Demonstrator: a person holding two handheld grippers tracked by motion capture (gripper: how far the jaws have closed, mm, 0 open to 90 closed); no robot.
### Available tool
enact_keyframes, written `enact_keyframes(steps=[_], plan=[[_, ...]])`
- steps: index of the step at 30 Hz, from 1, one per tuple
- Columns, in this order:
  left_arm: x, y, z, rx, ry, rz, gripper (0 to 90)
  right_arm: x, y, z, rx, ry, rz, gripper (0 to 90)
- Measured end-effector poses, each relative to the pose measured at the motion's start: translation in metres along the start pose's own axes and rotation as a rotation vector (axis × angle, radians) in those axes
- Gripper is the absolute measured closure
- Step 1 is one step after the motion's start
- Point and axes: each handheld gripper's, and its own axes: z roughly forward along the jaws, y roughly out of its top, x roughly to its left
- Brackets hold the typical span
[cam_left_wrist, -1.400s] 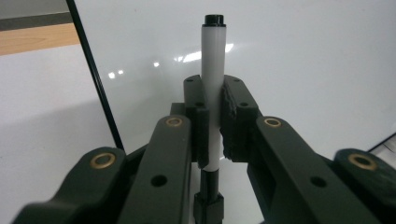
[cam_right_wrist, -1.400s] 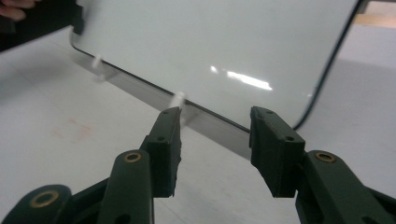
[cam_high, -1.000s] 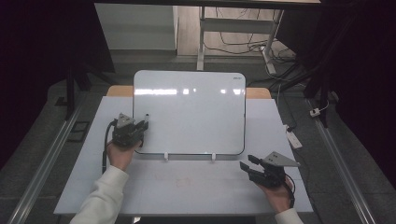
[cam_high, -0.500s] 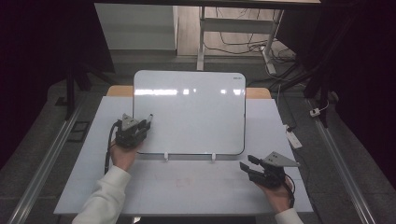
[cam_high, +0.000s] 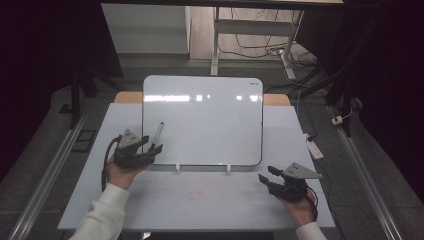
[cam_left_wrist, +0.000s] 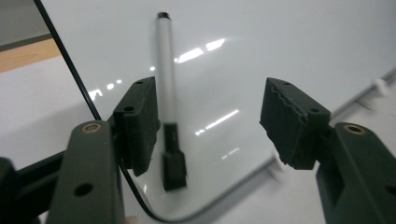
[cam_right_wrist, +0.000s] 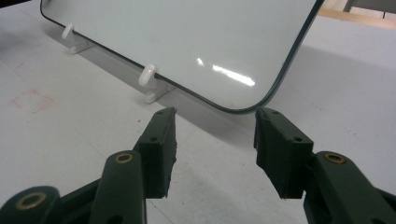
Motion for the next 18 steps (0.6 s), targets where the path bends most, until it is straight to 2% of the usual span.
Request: enact_keyframes(steps=[3,7,14,18], plan=[[-0.002,-0.007,-0.013,0.010,-0.051,0.001,33.8,-0.002,-0.001,-0.001,0.000,0.001,-0.011,46.7],[-0.006,-0.018,-0.027,0.034,-0.092,0.012,31.3,-0.005,-0.003,-0.001,0.007,-0.007,-0.032,45.3],[-0.008,-0.042,-0.046,0.088,-0.112,0.026,29.8,-0.007,-0.006,-0.003,0.018,-0.018,-0.064,44.6],[-0.008,-0.055,-0.049,0.105,-0.091,0.030,29.7,-0.007,-0.007,-0.003,0.025,-0.030,-0.077,44.2]])
